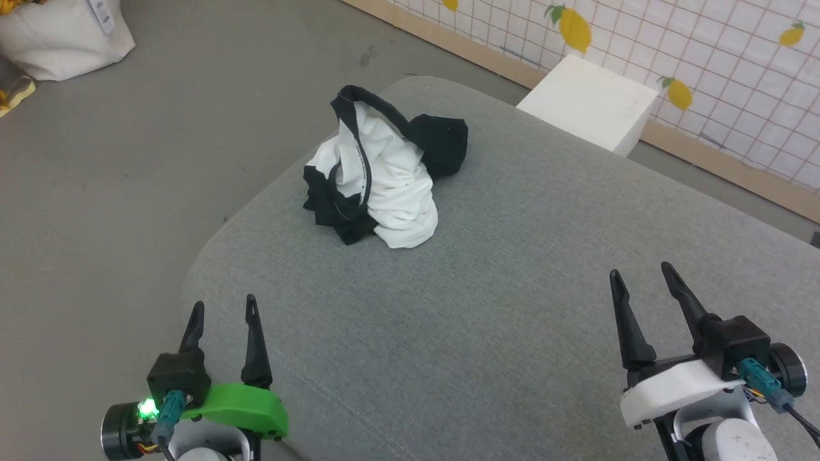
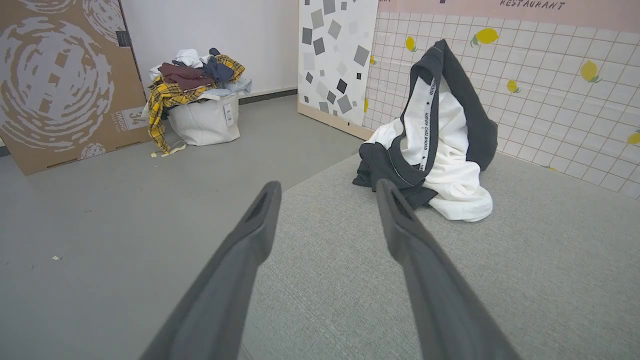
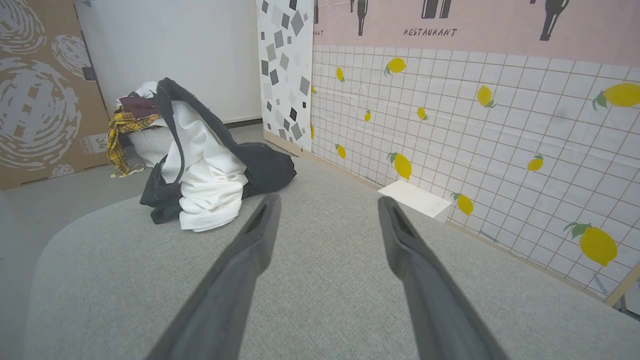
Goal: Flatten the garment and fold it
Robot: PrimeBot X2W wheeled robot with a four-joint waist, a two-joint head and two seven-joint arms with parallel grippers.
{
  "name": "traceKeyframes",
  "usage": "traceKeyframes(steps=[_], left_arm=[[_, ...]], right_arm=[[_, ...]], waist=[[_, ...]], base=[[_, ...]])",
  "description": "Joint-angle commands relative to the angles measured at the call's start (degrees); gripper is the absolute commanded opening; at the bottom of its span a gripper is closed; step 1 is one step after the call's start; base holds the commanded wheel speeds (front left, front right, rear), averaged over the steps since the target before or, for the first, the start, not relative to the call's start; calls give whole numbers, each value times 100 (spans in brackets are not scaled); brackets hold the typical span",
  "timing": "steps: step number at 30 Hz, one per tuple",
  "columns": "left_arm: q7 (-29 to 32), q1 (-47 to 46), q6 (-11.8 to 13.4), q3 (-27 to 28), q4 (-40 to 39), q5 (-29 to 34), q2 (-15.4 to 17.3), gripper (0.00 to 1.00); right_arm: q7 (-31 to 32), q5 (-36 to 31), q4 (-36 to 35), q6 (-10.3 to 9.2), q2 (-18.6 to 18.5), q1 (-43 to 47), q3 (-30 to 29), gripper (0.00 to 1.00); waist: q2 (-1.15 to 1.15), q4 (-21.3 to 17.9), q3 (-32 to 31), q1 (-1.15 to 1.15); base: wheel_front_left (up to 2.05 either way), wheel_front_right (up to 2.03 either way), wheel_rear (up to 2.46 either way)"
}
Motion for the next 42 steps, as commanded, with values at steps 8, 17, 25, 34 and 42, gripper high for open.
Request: traceKeyframes(steps=[8, 17, 25, 34, 42], left_arm=[[-96, 38, 53, -36, 38, -69, 59, 100], [-29, -113, -43, -39, 104, -181, 43, 100], [771, -1455, -584, -14, 458, -520, 394, 100], [2138, -3217, -1175, 388, 894, -1287, 1039, 100], [3529, -3728, -1250, 976, 813, -2003, 1863, 100]], right_arm=[[-90, 64, 17, -10, 6, -115, -31, 100], [-61, 61, 17, -10, 6, -147, -9, 100], [59, -58, -202, -10, 6, -443, 139, 100], [109, -279, -467, -10, 6, -954, 191, 100], [-25, -217, -487, -10, 6, -1473, 275, 100]], waist=[[0, 112, 34, 0], [0, 33, 77, 0], [0, -650, 711, 0], [0, -1812, 2120, 0], [0, -2691, 3313, 0]], base=[[0, 0, 0], [0, 0, 0], [0, 0, 0], [0, 0, 0], [0, 0, 0]])
